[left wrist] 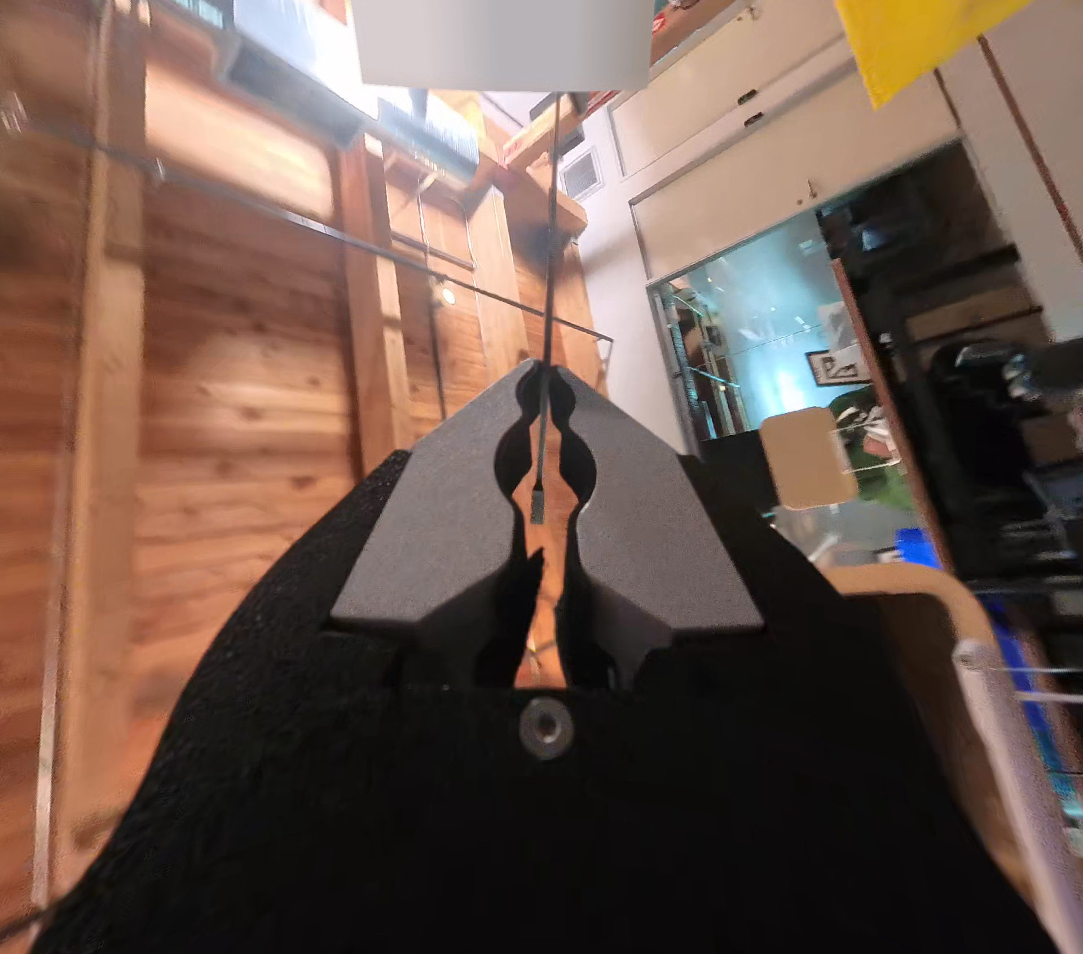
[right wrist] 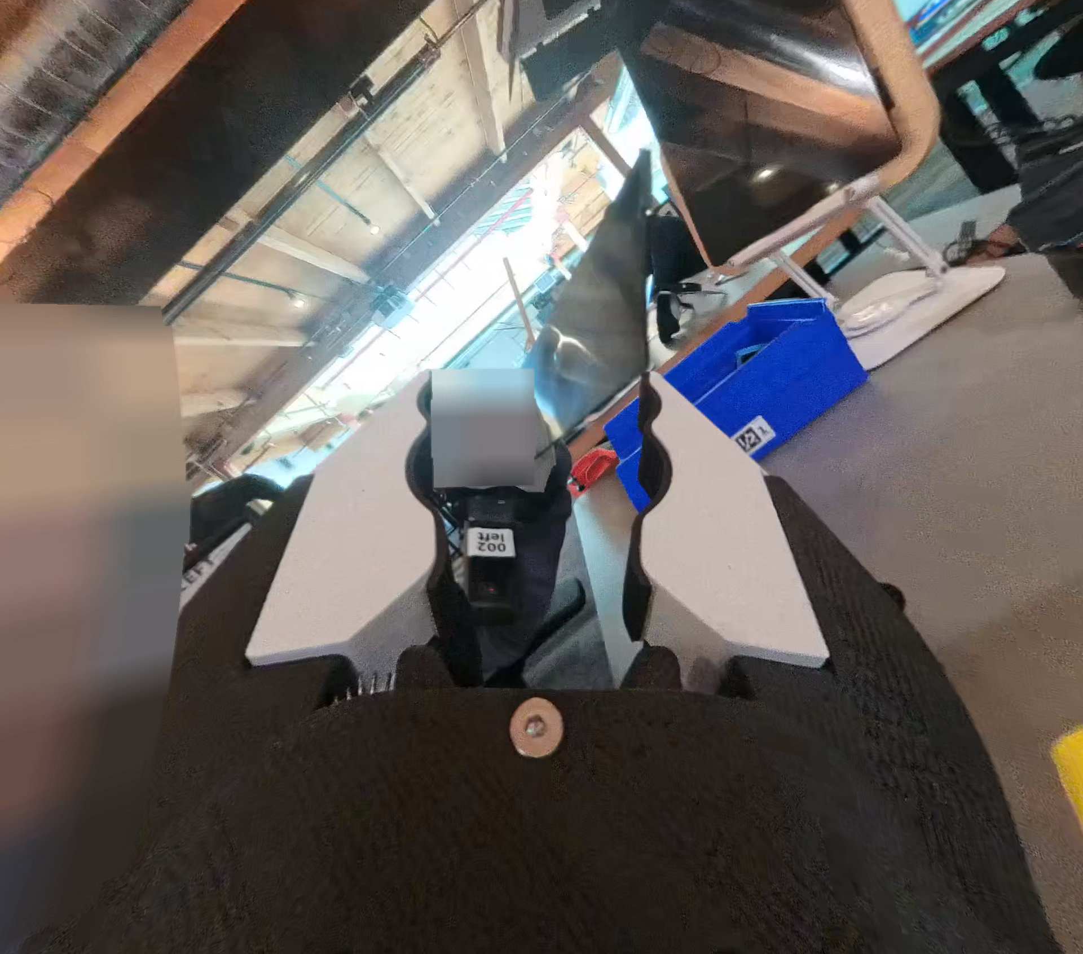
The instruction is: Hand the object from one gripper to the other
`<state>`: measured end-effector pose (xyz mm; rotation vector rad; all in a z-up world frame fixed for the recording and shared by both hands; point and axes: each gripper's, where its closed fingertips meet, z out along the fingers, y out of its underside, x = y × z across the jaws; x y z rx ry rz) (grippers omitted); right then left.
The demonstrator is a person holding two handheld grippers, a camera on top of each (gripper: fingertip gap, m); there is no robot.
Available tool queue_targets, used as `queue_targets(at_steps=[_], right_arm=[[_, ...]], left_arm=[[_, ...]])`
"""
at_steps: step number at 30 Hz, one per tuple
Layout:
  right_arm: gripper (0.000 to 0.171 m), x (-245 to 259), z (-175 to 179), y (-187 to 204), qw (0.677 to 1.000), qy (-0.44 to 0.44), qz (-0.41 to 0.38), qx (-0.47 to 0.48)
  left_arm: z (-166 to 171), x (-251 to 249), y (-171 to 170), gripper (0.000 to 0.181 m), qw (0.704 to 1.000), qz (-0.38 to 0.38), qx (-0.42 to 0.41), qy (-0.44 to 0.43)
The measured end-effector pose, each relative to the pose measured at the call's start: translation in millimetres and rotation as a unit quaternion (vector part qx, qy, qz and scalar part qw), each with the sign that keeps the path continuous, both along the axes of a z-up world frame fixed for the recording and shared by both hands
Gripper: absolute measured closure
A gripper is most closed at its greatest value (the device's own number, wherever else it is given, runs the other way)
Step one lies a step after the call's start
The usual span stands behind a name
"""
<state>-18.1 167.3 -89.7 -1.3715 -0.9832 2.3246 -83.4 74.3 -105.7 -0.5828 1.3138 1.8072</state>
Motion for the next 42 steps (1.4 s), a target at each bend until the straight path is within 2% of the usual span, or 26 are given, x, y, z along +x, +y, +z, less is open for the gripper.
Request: queue_targets(at_steps=[2, 4, 7, 9, 11, 13, 15, 18, 19, 21, 23, 24, 25, 27, 29, 30, 31, 33, 35, 37, 39, 41, 42], right_arm=[[0.105, -2, -11, 7, 0.999, -0.025, -0.012, 0.017], [0.105, -2, -22, 12, 0.998, -0.054, -0.018, 0.038], [0.103, 1, -34, 33, 0.99, -0.087, -0.069, 0.082], [0.103, 11, -38, 29, 0.991, -0.094, -0.032, 0.087], [0.108, 24, -37, 8, 0.992, -0.084, 0.051, 0.081], [0.128, 25, -39, 1, 0.99, -0.082, 0.071, 0.089], [0.166, 22, -40, -4, 0.989, -0.072, 0.073, 0.107], [0.171, 22, -35, -4, 0.99, -0.05, 0.075, 0.107], [0.171, 21, -35, -3, 0.989, -0.044, 0.063, 0.123], [0.171, 18, -34, 2, 0.986, -0.039, 0.027, 0.161], [0.171, 19, -28, 5, 0.978, -0.017, -0.006, 0.207], [0.171, 19, -26, 6, 0.972, -0.011, -0.027, 0.234], [0.171, 19, -23, 5, 0.962, 0.004, -0.045, 0.269], [0.171, 22, -16, -4, 0.935, 0.042, -0.068, 0.344], [0.171, 23, -12, -19, 0.901, 0.074, -0.083, 0.42], [0.171, 23, -12, -27, 0.88, 0.088, -0.085, 0.458], [0.171, 25, -12, -36, 0.856, 0.111, -0.085, 0.498], [0.171, 28, -13, -54, 0.811, 0.155, -0.084, 0.558], [0.171, 29, -13, -63, 0.789, 0.17, -0.082, 0.585], [0.171, 27, -17, -67, 0.777, 0.169, -0.078, 0.601], [0.171, 25, -21, -66, 0.782, 0.158, -0.072, 0.599], [0.165, 19, -15, -55, 0.791, 0.149, -0.113, 0.583], [0.162, 18, -10, -48, 0.799, 0.146, -0.132, 0.568]], left_arm=[[-10, 7, 4, 0.181, 0.999, 0.006, -0.003, 0.046], [-15, 13, 6, 0.181, 0.998, 0.001, -0.009, 0.06], [-16, 26, 3, 0.181, 0.997, -0.021, -0.011, 0.068], [-16, 32, 2, 0.181, 0.997, -0.03, -0.01, 0.069], [-16, 34, 3, 0.181, 0.997, -0.035, -0.014, 0.062], [-20, 36, 4, 0.181, 0.997, -0.039, -0.02, 0.06], [-21, 36, 6, 0.181, 0.998, -0.041, -0.019, 0.053], [-30, 23, 14, 0.173, 0.996, -0.048, -0.075, -0.029], [-33, 17, 17, 0.163, 0.991, -0.052, -0.096, -0.079], [-35, -2, 23, 0.128, 0.964, -0.06, -0.143, -0.214], [-32, -19, 26, 0.096, 0.908, -0.088, -0.181, -0.368], [-30, -26, 27, 0.088, 0.862, -0.103, -0.208, -0.451], [-31, -28, 27, 0.084, 0.801, -0.126, -0.247, -0.53], [-27, -24, 22, 0.078, 0.653, -0.192, -0.322, -0.658], [-15, -17, 13, 0.08, 0.504, -0.262, -0.378, -0.731], [-10, -13, 7, 0.084, 0.454, -0.288, -0.399, -0.743], [-8, -13, 6, 0.086, 0.425, -0.297, -0.407, -0.752], [-20, -5, 5, 0.091, 0.395, -0.271, -0.449, -0.754], [-36, 6, 3, 0.105, 0.396, -0.241, -0.488, -0.739], [-46, 18, 0, 0.131, 0.424, -0.231, -0.515, -0.708], [-49, 18, 3, 0.156, 0.486, -0.229, -0.499, -0.68], [-43, 15, 5, 0.181, 0.557, -0.241, -0.458, -0.65], [-37, 12, 5, 0.181, 0.588, -0.247, -0.434, -0.636]])
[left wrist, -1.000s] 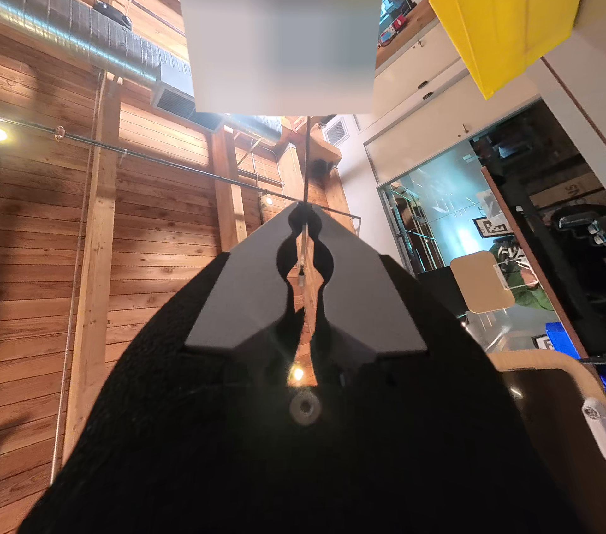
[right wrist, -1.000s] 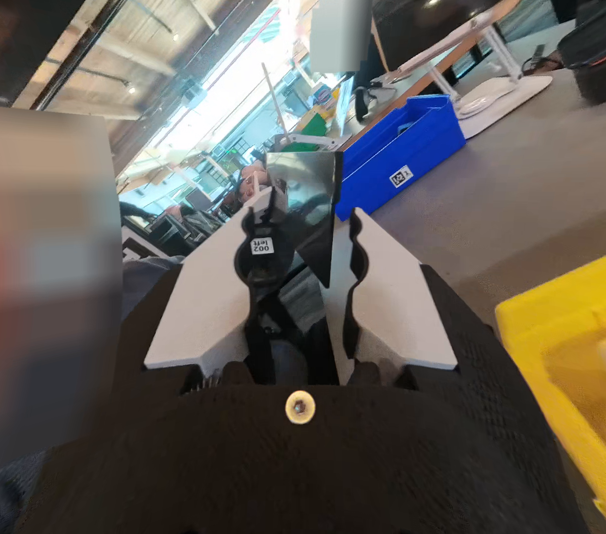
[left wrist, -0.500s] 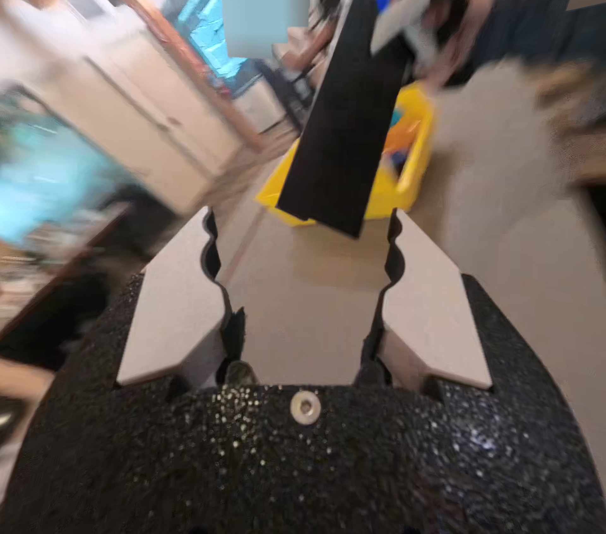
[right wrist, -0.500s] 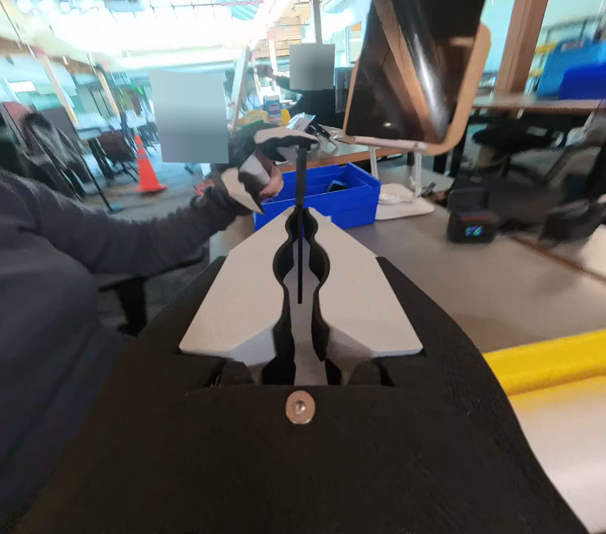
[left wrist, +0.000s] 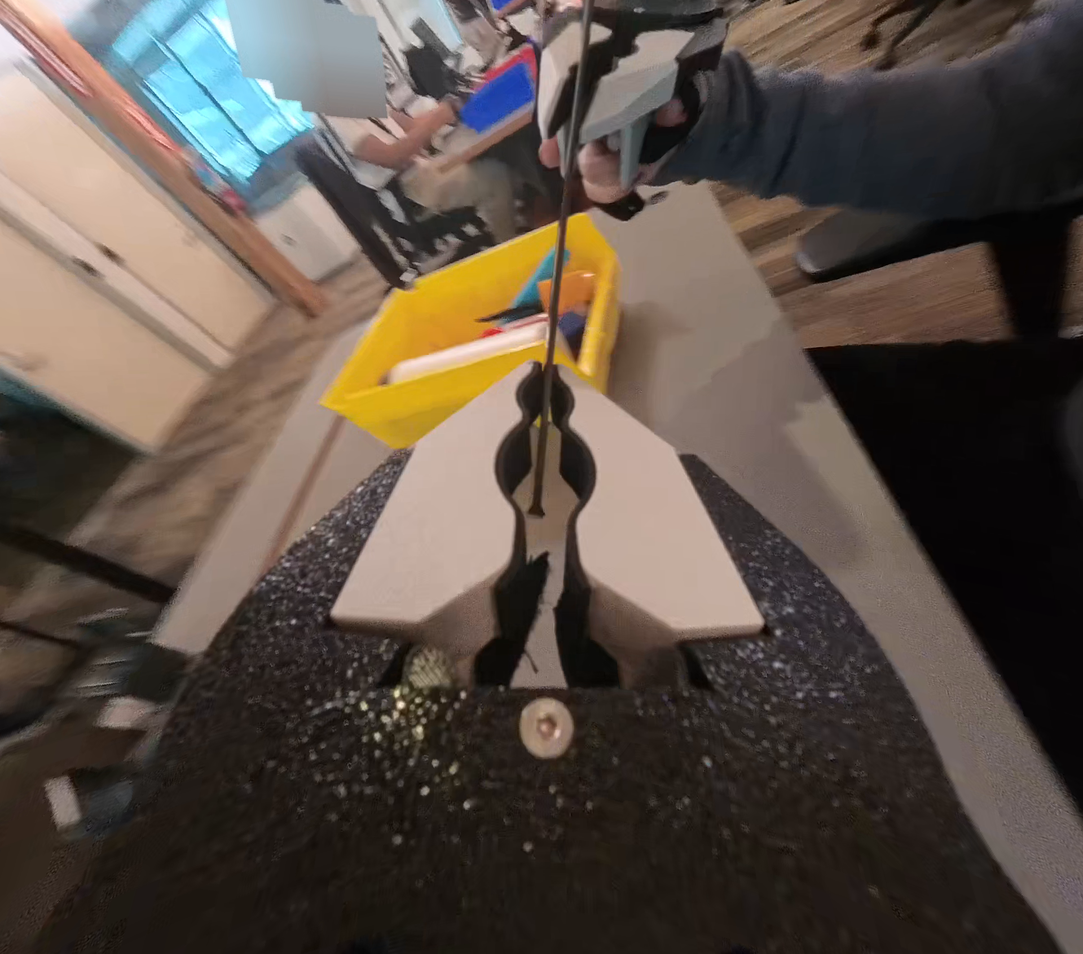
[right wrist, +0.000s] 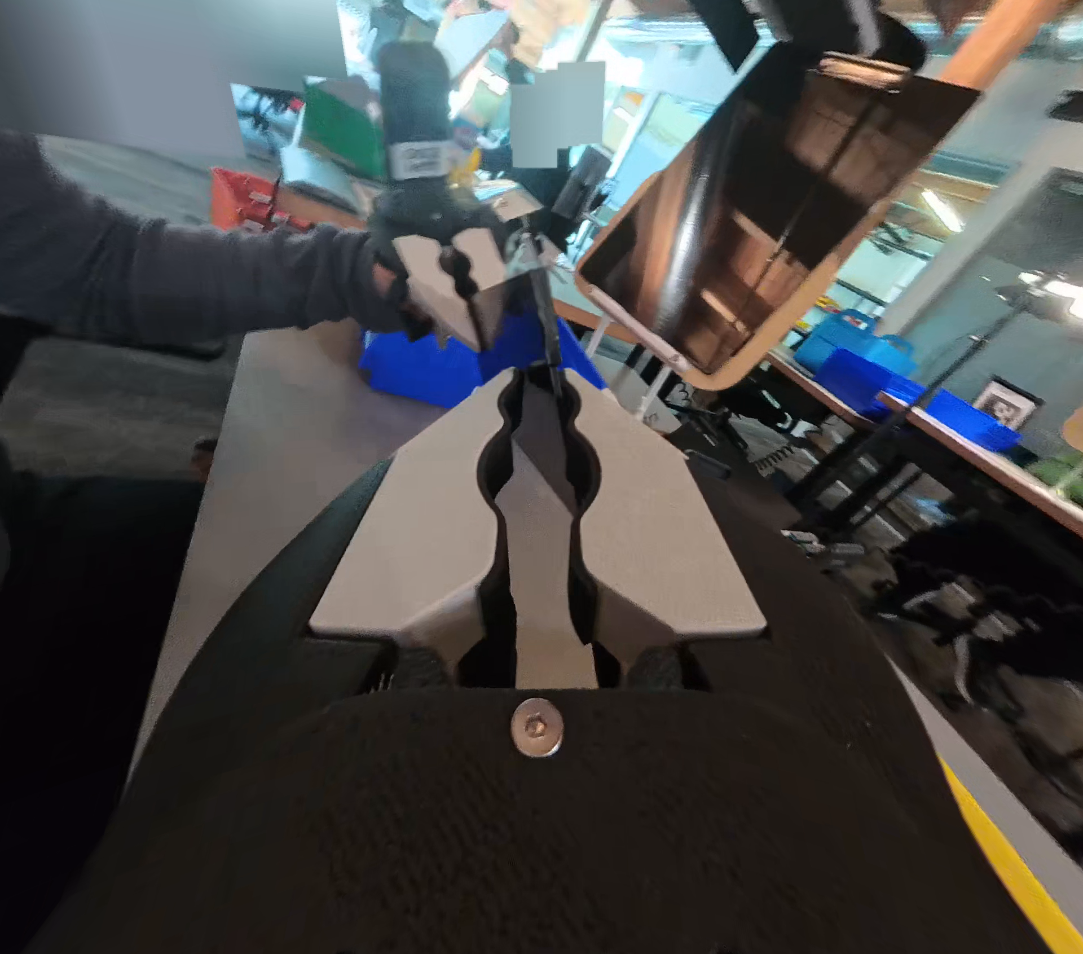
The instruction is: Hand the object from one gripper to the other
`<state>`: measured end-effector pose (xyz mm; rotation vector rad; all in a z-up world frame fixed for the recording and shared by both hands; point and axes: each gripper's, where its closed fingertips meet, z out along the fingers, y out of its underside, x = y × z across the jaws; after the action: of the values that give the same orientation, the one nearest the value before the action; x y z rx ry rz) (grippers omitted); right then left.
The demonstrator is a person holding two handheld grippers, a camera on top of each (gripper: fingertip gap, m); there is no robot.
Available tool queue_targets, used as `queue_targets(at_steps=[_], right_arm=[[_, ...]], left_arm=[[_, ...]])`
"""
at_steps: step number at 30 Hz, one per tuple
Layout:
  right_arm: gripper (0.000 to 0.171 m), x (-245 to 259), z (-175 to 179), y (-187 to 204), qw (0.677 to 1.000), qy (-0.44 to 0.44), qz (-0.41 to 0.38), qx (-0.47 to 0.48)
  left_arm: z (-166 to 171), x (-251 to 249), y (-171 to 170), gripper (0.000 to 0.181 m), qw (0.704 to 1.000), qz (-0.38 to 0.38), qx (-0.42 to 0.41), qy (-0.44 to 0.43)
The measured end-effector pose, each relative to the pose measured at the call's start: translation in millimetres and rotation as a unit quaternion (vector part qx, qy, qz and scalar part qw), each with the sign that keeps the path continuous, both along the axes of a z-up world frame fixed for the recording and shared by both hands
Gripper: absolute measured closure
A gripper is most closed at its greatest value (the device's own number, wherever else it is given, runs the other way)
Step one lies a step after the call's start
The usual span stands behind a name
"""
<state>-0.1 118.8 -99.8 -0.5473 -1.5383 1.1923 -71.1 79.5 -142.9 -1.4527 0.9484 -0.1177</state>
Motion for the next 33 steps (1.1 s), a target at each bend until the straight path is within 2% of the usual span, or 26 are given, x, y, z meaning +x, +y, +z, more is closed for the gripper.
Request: queue_targets(at_steps=[2, 4, 7, 9, 12, 13, 15, 18, 19, 22, 23, 25, 29, 33], right_arm=[[0.145, 2, 14, 14, 0.997, 0.011, -0.006, -0.081], [0.131, 7, 30, 33, 0.977, 0.002, 0.009, -0.213], [0.114, 9, 33, 56, 0.907, -0.067, 0.06, -0.411], [0.109, 4, 21, 63, 0.852, -0.127, 0.083, -0.501], [0.1, -6, 4, 59, 0.803, -0.186, 0.111, -0.555], [0.094, -10, -3, 58, 0.799, -0.201, 0.104, -0.557], [0.094, -14, -13, 54, 0.795, -0.225, 0.104, -0.554], [0.115, -11, -19, 41, 0.792, -0.255, 0.131, -0.539], [0.122, -10, -23, 36, 0.796, -0.268, 0.135, -0.526], [0.144, -6, -28, 25, 0.805, -0.291, 0.148, -0.495], [0.16, -7, -28, 24, 0.814, -0.286, 0.144, -0.484], [0.169, -6, -26, 22, 0.827, -0.273, 0.148, -0.468], [0.171, -6, -26, 23, 0.862, -0.252, 0.126, -0.421], [0.171, -6, -26, 28, 0.912, -0.219, 0.075, -0.338]], left_arm=[[12, -5, -1, 0.181, 0.997, 0.029, 0.061, 0.037], [25, -12, -3, 0.181, 0.986, 0.064, 0.13, 0.083], [35, -24, -2, 0.181, 0.943, 0.144, 0.224, 0.201], [38, -27, -1, 0.181, 0.889, 0.191, 0.285, 0.305], [37, -21, 0, 0.181, 0.783, 0.227, 0.363, 0.452], [34, -17, 0, 0.181, 0.75, 0.228, 0.382, 0.489], [26, -6, 0, 0.181, 0.7, 0.215, 0.409, 0.545], [15, 6, 2, 0.181, 0.626, 0.197, 0.44, 0.613], [14, 8, 3, 0.181, 0.617, 0.199, 0.445, 0.618], [18, 9, 2, 0.181, 0.622, 0.204, 0.45, 0.607], [19, 8, 1, 0.181, 0.624, 0.205, 0.45, 0.605], [19, 7, 0, 0.18, 0.643, 0.202, 0.443, 0.591], [6, -5, 12, 0.159, 0.757, 0.185, 0.357, 0.515], [0, -18, 19, 0.127, 0.88, 0.171, 0.259, 0.359]])
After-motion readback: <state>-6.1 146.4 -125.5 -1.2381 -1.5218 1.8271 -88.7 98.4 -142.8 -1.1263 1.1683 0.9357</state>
